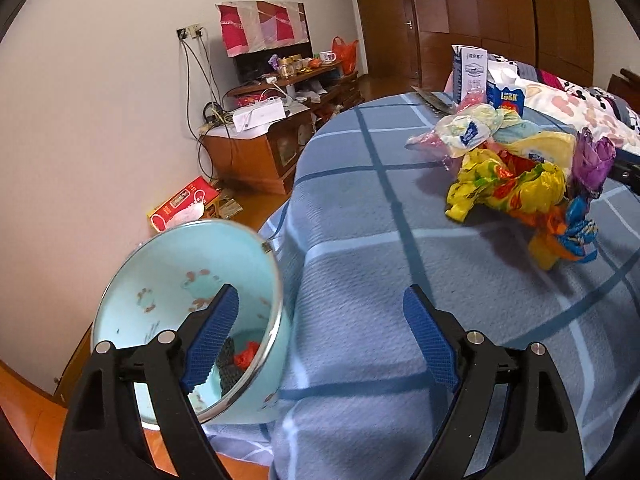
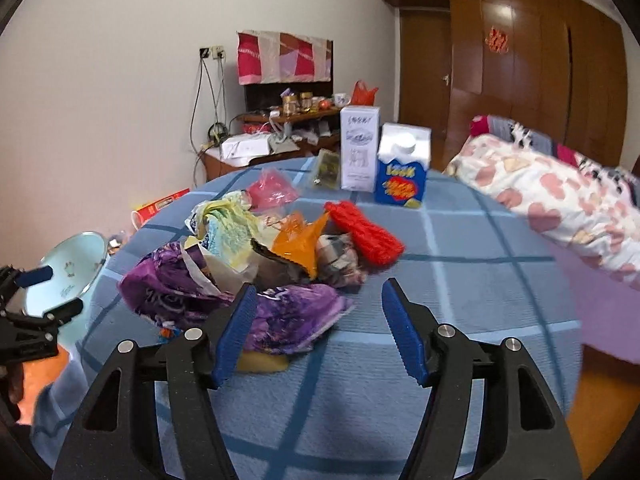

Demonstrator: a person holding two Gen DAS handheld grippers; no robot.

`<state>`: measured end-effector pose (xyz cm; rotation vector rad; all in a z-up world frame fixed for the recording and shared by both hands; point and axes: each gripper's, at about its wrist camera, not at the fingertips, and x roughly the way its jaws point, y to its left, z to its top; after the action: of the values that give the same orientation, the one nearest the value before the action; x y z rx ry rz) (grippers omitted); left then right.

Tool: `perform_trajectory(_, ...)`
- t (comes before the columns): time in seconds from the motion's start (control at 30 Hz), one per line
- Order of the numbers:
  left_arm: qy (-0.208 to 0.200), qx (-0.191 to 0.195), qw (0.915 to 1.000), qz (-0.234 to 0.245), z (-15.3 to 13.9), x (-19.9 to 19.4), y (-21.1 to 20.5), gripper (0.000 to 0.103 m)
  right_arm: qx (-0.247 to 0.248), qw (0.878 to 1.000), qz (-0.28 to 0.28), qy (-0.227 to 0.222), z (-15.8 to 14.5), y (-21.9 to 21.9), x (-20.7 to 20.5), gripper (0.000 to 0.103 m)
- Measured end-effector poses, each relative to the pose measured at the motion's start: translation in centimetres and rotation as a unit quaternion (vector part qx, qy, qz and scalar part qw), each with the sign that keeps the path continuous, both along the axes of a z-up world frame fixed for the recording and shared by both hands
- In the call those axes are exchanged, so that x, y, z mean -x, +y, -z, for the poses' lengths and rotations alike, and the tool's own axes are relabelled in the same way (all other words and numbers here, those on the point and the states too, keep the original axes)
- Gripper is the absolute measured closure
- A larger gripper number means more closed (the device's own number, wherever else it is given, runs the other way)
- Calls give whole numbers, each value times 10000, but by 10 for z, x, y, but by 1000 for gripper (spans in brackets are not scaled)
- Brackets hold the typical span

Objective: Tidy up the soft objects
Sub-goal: 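Grasp the purple wrapper with the right gripper while the left gripper grasps the yellow wrapper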

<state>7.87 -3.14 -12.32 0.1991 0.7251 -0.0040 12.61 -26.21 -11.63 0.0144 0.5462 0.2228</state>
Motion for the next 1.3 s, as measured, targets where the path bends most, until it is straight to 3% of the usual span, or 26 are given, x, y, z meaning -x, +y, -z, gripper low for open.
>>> perform_trajectory(0.03,-9,-19,10000,7,-1,-1,-1,20,-109,9999,-78,103,2,3,-5,38)
perform_trajectory(0.13,-30,-44,10000,39,-2,-1,-3,20,163,9994,-88,308,8,10,-14,38)
perform_trajectory(0.33,28,20,9999,-115,-1,-8,10,18,867,9935,614,418,15,-32,-7,38)
perform_trajectory(0.5,-12,45,10000,-71,-2,-12,4,18,687,9931,924,231,2,-64,11,38)
perform_trajectory(0.7,-83,-31,9999,47,-5,-7,-9,18,195,9993,293,141,-13,-29,33,38)
perform_trajectory(0.9,-56,-52,9999,138,-1,10,-12,18,542,9959,-254,683,17,29,50,39)
perform_trajectory(0.93,-41,-30,9999,150,1,12,-12,18,619,9945,-272,803,24,34,49,40)
perform_trajectory(1.0,47,26,9998,175,5,12,-13,18,621,9921,-336,1035,36,35,45,58)
perform_trajectory(1.03,74,53,9998,179,5,10,-12,18,516,9920,-394,1084,37,32,44,60)
perform_trajectory(1.07,61,103,9998,174,3,9,-12,18,514,9918,-417,1091,37,30,45,69)
perform_trajectory(1.17,-10,178,9996,214,-2,7,-12,18,537,9922,-445,1029,33,22,46,82)
perform_trajectory(1.3,-34,261,9992,311,-7,4,-23,19,651,9945,-102,813,28,-4,44,85)
